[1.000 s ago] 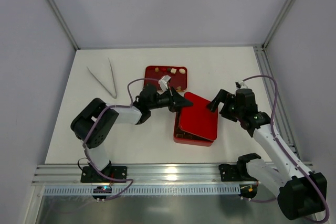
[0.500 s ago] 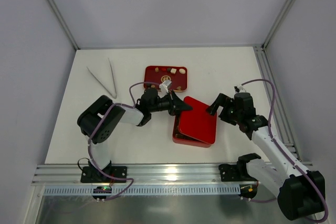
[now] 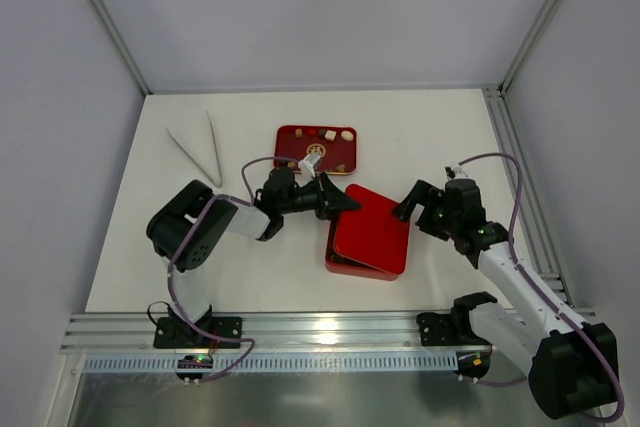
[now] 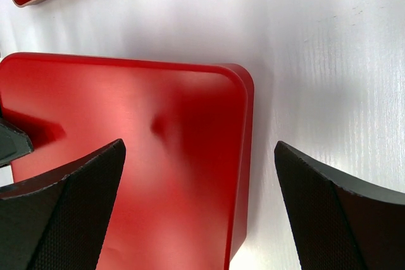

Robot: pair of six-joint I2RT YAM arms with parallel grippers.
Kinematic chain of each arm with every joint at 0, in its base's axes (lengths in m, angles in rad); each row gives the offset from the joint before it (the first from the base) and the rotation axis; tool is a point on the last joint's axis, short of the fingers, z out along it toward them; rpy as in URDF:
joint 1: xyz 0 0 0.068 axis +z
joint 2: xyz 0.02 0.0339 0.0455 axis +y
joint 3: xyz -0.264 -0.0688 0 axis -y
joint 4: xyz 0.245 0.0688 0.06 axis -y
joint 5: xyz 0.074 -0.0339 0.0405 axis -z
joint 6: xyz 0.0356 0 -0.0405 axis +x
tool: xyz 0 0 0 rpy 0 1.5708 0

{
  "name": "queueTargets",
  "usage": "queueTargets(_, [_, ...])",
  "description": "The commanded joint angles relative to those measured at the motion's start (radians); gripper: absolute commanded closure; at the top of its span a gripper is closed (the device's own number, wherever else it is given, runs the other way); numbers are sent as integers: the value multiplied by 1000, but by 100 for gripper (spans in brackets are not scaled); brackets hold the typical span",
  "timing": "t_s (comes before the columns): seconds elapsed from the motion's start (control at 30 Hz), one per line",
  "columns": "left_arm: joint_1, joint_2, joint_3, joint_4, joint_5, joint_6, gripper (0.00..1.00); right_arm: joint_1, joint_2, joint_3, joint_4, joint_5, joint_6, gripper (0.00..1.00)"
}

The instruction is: Pack the chocolate

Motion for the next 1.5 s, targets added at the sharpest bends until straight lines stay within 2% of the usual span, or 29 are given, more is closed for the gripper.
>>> queueTargets(0.0, [19,10,-10,52,24,31,78,-1,15,-12,58,-8,1,0])
queueTargets(0.13, [32,18,-20,57,33,34,69,0,28,-29,75,-14,9,0])
queueTargets(0.37, [65,13,-35,60,48,44,64,0,47,-44,106,-30,20,2])
queueTargets(1.27, [166,13,-116,48,99,90,65,19,91,-29,118,-30,33,16])
queueTargets(1.47, [181,-11,-126,0,105,120,65,28,93,-23,112,-27,38,19])
